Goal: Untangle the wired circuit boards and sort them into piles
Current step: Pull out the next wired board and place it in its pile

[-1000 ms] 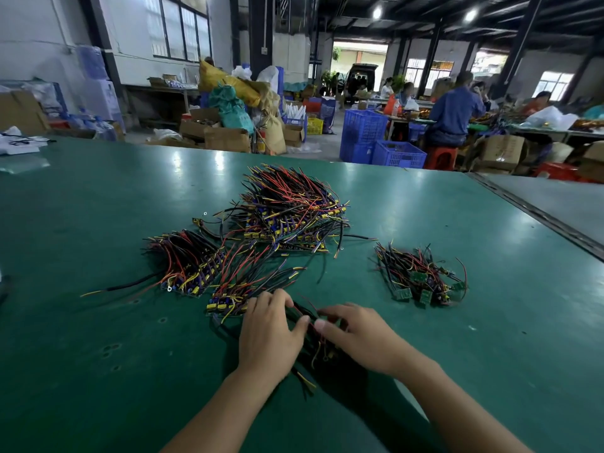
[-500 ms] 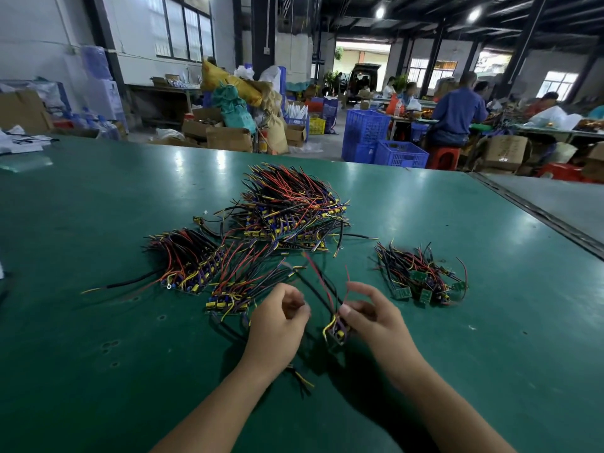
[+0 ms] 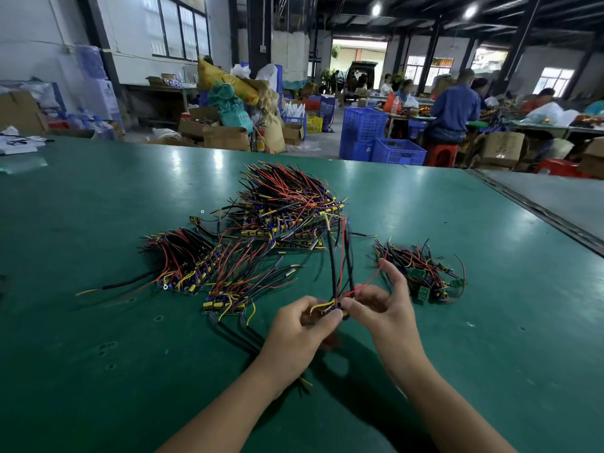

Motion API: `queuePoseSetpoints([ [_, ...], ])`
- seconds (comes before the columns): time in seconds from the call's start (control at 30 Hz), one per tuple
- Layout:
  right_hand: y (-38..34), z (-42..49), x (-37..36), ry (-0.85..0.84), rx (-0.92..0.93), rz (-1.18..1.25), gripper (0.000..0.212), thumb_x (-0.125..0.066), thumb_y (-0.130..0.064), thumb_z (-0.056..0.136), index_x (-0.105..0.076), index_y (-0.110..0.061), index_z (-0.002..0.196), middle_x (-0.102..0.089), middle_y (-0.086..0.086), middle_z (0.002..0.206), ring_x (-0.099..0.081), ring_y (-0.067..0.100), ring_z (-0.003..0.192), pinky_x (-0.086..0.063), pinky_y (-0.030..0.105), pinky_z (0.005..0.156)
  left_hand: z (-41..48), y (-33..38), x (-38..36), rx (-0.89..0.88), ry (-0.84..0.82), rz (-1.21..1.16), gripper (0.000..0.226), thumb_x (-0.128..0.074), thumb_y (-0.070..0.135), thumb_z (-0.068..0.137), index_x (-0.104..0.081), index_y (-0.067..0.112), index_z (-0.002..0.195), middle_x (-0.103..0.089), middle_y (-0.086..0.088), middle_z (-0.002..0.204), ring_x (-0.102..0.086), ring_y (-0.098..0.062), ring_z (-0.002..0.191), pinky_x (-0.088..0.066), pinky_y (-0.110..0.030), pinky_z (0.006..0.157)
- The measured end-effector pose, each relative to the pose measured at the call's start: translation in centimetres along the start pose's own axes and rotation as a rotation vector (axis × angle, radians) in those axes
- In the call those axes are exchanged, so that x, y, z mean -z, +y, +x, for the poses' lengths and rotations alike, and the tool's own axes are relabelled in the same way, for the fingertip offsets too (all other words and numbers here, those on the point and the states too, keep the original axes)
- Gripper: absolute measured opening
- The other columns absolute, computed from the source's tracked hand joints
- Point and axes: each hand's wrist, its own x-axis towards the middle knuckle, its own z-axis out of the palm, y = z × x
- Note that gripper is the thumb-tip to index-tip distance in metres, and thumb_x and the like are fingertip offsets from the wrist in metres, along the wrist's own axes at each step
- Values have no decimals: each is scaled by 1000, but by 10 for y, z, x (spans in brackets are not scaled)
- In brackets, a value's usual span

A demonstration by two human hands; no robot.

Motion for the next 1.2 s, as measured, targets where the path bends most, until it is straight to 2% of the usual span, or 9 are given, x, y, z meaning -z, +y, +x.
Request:
queuePoseSetpoints([
  [0.1,0,-3,-3,-95,14,-41,82,-71,17,75,-35,-26,136,-72,1,82,-70,13,82,-51,17,79,-1,0,0,-59,83,110,32,-73,41,72,-68,13,86,-70,-7,74,-68,-27,69,-58,-38,68],
  [0.23,3,-2,-4,-99,-7,-126,74,-69,16,77,-43,-29,130,-73,-1,84,-70,11,82,-51,15,78,0,-5,3,-141,135,307,22,-70,34,84,-67,14,75,-70,0,66,-68,-16,65,-55,-35,64],
  [0.33,5,0,-3,-109,-41,-230,53,-68,12,78,-60,-25,115,-73,-7,80,-69,10,81,-51,17,77,0,-7,4,-154,119,349,25,-61,38,82,-69,15,79,-71,0,68,-67,-14,66,-55,-38,66],
  [0.5,8,2,-1,-73,-104,-240,37,-63,7,82,-65,-23,106,-74,-6,78,-68,9,74,-56,24,76,3,-10,1,-126,75,318,25,-54,42,81,-70,27,91,-71,-3,76,-65,-21,73,-54,-44,72],
  [0.67,9,3,5,-218,-286,-112,15,-60,-4,92,-74,-10,90,-59,8,59,-53,16,52,-47,23,52,5,-8,2,-140,13,295,21,-56,37,81,-65,41,99,-70,3,75,-61,-11,68,-51,-30,69],
  [0.77,8,2,6,-299,-275,-162,13,-63,-11,93,-74,-11,85,-55,8,60,-51,16,54,-45,24,55,4,-6,4,-140,-53,325,26,-54,32,80,-67,35,102,-68,3,73,-58,-10,65,-49,-27,66],
  [0.87,8,3,8,-323,-314,-119,11,-63,-10,93,-73,-9,88,-59,8,70,-55,14,60,-50,25,60,5,-4,6,-95,-112,306,35,-49,21,75,-68,25,103,-70,-5,81,-62,-23,76,-52,-34,73],
  [1.07,6,2,9,-299,-245,-134,4,-65,-9,91,-66,-7,89,-66,2,73,-62,13,67,-53,24,65,6,-6,5,-57,1,232,20,-54,21,94,-67,36,97,-71,13,80,-65,0,75,-49,-14,70],
  [1.2,7,2,7,-284,-191,-203,4,-65,-4,91,-65,-3,87,-64,2,68,-59,14,62,-51,24,61,8,-7,5,-68,22,205,14,-63,17,91,-70,28,88,-71,13,72,-65,-3,68,-52,-19,66],
])
